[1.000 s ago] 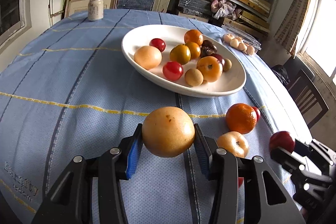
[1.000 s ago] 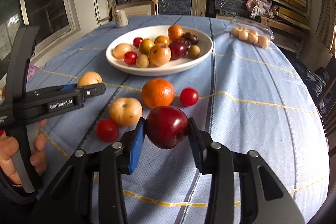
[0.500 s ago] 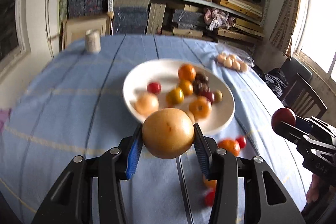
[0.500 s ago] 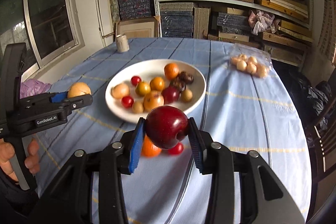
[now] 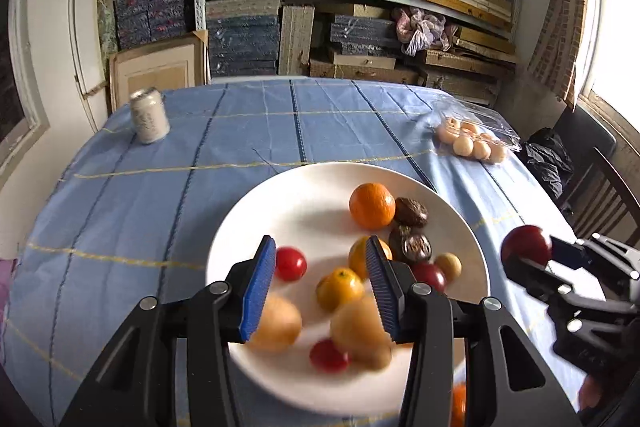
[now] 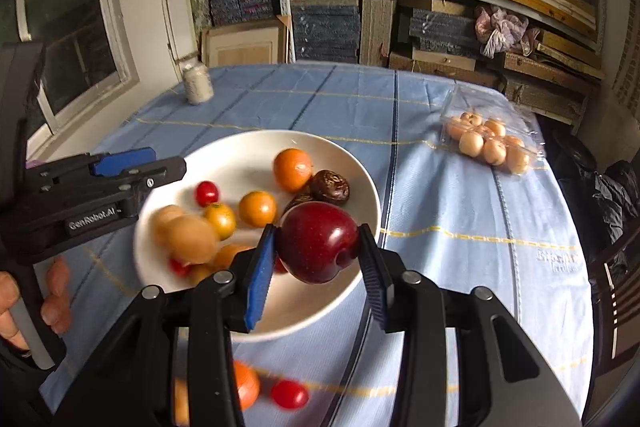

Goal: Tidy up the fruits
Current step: 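Carry the grapefruit and red apple over the plate and open both grippers, then move both open grippers back toward the remaining fruits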

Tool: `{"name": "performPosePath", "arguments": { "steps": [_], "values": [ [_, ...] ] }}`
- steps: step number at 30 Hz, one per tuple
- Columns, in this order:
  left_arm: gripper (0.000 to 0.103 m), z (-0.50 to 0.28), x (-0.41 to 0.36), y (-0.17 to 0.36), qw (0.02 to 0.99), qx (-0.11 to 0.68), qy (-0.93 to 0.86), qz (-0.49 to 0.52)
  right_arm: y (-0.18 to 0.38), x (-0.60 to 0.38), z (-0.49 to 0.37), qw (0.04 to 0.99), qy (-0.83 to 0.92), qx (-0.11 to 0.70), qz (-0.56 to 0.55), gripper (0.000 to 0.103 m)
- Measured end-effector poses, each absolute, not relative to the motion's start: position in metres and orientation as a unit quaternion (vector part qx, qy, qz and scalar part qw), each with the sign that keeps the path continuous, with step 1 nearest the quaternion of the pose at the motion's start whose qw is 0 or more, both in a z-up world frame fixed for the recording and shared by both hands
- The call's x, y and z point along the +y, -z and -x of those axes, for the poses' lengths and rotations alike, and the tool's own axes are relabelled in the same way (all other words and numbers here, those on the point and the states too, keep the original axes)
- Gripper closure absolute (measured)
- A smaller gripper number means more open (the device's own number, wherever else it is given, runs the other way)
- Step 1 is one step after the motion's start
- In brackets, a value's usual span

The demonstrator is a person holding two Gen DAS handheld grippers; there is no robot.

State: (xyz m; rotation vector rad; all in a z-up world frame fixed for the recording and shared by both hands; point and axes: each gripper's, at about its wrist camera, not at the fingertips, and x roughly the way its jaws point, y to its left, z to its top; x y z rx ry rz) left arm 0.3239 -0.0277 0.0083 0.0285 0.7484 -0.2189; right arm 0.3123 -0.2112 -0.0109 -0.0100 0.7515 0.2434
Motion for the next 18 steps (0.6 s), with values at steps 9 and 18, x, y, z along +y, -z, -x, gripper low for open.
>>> {"name": "performPosePath", "arguments": {
  "steps": [9, 18],
  "values": [
    [0.054, -0.348, -0.021, 0.015, 0.920, 0.383, 0.081, -0.020, 0.044, -0.200, -0.359, 0.907, -0.125, 0.403, 0.011, 0.051],
    [0.031, -0.297, -0.001, -0.003, 0.929, 0.363, 0.076, -0.008, 0.014, -0.220, -0.297, 0.928, -0.113, 0.356, 0.009, 0.031]
  ]
}}
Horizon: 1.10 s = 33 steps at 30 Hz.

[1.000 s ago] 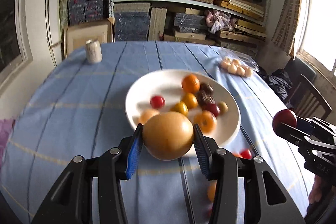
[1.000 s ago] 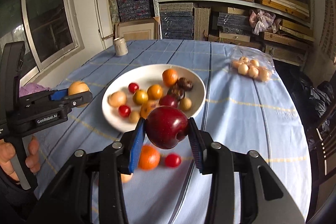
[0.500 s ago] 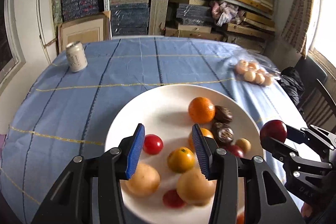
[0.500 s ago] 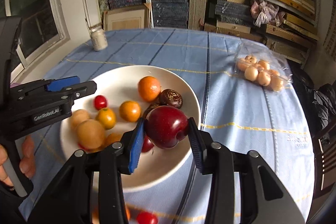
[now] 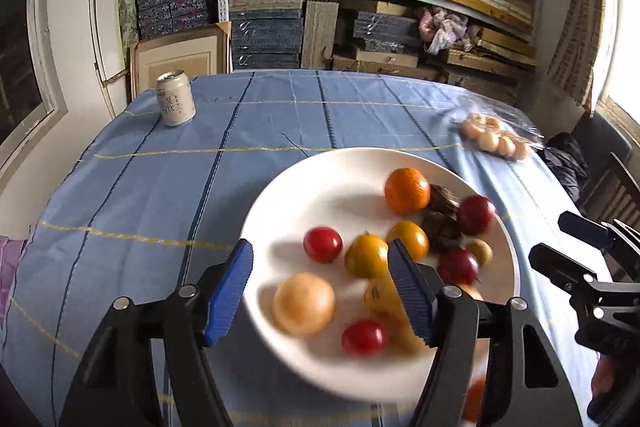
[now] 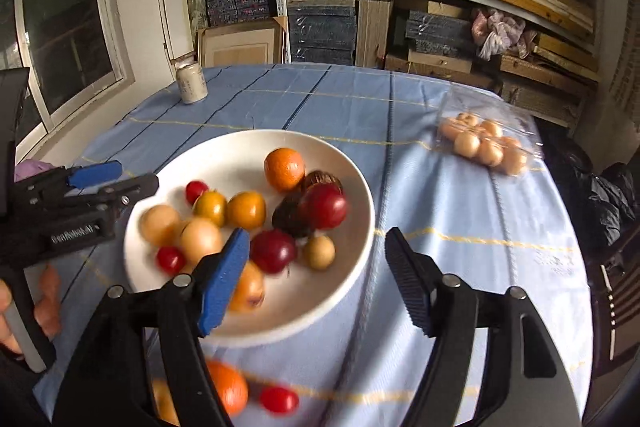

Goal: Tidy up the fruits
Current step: 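Move both open grippers back toward the remaining fruits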

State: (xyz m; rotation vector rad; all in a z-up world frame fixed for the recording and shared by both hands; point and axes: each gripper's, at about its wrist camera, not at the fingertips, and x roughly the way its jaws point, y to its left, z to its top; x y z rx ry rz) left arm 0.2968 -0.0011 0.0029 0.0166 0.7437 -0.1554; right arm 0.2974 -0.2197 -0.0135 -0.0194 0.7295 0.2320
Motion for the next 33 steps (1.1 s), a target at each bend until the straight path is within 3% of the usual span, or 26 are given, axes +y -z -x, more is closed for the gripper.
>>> {"name": "performPosePath", "arguments": {
  "steps": [7, 12, 19, 33],
  "values": [
    [0.028, -0.216, -0.007, 0.005, 0.920, 0.372, 0.118, -0.042, 0.032, -0.223, -0.223, 0.920, -0.118, 0.370, 0.046, 0.029],
    [0.028, -0.175, -0.008, 0.029, 0.910, 0.391, 0.128, -0.052, 0.060, -0.215, -0.191, 0.912, -0.121, 0.384, 0.077, 0.046],
    [0.027, -0.141, -0.017, 0.062, 0.895, 0.416, 0.153, -0.048, 0.074, -0.211, -0.162, 0.907, -0.136, 0.395, 0.046, 0.046],
    [0.027, -0.123, -0.055, 0.065, 0.900, 0.395, 0.159, -0.091, 0.080, -0.221, -0.134, 0.915, -0.126, 0.382, -0.013, 0.043]
  ]
}}
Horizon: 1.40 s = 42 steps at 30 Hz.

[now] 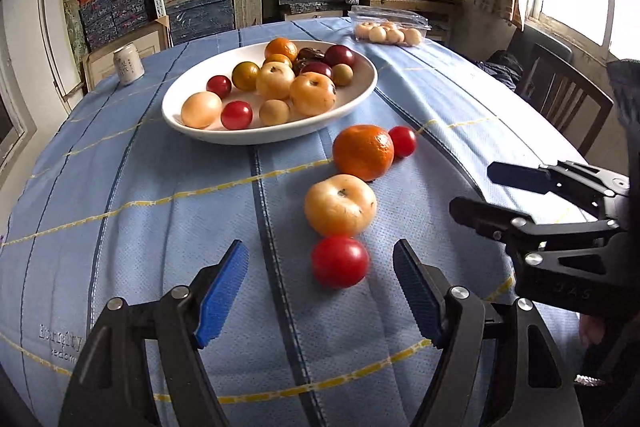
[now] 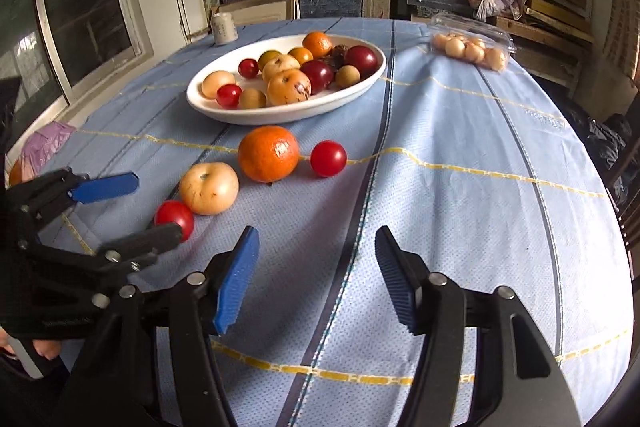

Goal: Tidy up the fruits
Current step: 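Move both open grippers back toward the remaining fruits, then grasp a red tomato with the left gripper while the right grasps a cherry tomato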

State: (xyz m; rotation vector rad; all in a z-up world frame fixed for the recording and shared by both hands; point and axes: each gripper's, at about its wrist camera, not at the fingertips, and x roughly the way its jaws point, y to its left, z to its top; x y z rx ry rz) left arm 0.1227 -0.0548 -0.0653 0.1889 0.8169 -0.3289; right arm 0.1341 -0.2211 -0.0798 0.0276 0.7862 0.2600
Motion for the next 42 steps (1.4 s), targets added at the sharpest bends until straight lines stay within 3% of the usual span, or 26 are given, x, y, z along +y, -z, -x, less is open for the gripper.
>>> {"name": "performPosePath", "arguments": {
  "steps": [18, 23, 28, 42],
  "values": [
    [0.028, -0.136, -0.052, 0.082, 0.895, 0.417, 0.141, -0.074, 0.076, -0.221, -0.130, 0.921, -0.118, 0.372, -0.005, 0.038],
    [0.056, -0.136, -0.052, 0.083, 0.891, 0.421, 0.157, -0.065, 0.079, -0.219, -0.132, 0.918, -0.116, 0.379, -0.004, 0.038],
    [0.064, -0.135, -0.050, 0.082, 0.891, 0.418, 0.166, -0.057, 0.079, -0.218, -0.131, 0.919, -0.113, 0.378, 0.001, 0.038],
    [0.070, -0.131, -0.041, 0.080, 0.893, 0.413, 0.176, -0.026, 0.082, -0.216, -0.135, 0.915, -0.110, 0.388, 0.008, 0.039]
  ]
}}
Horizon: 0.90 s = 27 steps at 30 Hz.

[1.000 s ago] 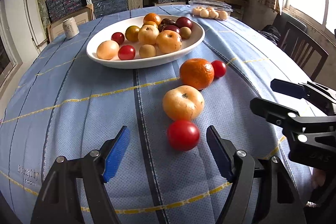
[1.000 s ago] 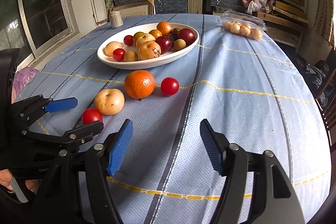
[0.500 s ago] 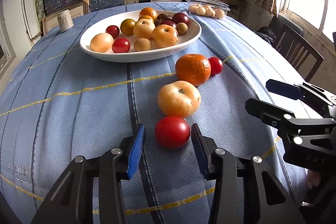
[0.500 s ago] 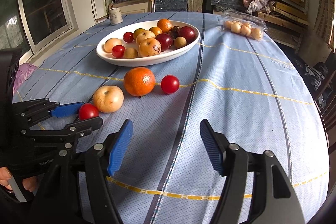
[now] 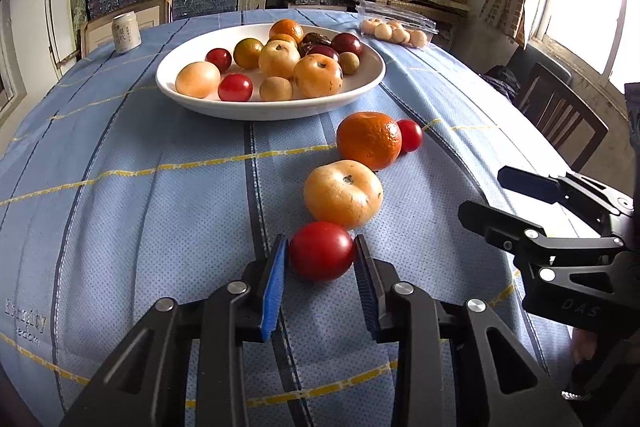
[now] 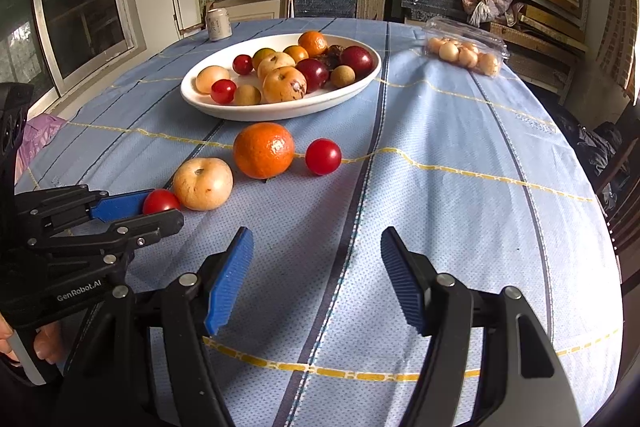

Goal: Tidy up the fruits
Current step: 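Grasp a red tomato with the left gripper while the right grasps a cherry tomato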

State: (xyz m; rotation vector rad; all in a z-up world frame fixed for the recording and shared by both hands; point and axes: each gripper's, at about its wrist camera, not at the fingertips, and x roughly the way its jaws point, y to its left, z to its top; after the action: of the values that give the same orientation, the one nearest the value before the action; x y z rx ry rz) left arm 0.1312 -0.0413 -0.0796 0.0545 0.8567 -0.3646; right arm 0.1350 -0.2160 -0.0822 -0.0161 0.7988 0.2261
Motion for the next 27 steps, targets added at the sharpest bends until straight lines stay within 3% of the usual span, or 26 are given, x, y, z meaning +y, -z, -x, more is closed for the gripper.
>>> {"name": "performPosePath", "arguments": {
  "steps": [10, 19, 27],
  "values": [
    [0.070, -0.135, -0.035, 0.081, 0.888, 0.422, 0.185, 0.000, 0.076, -0.227, -0.176, 0.911, -0.106, 0.396, 0.040, 0.042],
    [0.070, -0.136, -0.035, 0.081, 0.887, 0.422, 0.186, 0.003, 0.092, -0.199, -0.211, 0.891, -0.149, 0.409, 0.128, 0.054],
    [0.070, -0.135, -0.035, 0.081, 0.887, 0.422, 0.186, 0.003, 0.093, -0.202, -0.230, 0.889, -0.172, 0.408, 0.117, 0.055]
  ]
}}
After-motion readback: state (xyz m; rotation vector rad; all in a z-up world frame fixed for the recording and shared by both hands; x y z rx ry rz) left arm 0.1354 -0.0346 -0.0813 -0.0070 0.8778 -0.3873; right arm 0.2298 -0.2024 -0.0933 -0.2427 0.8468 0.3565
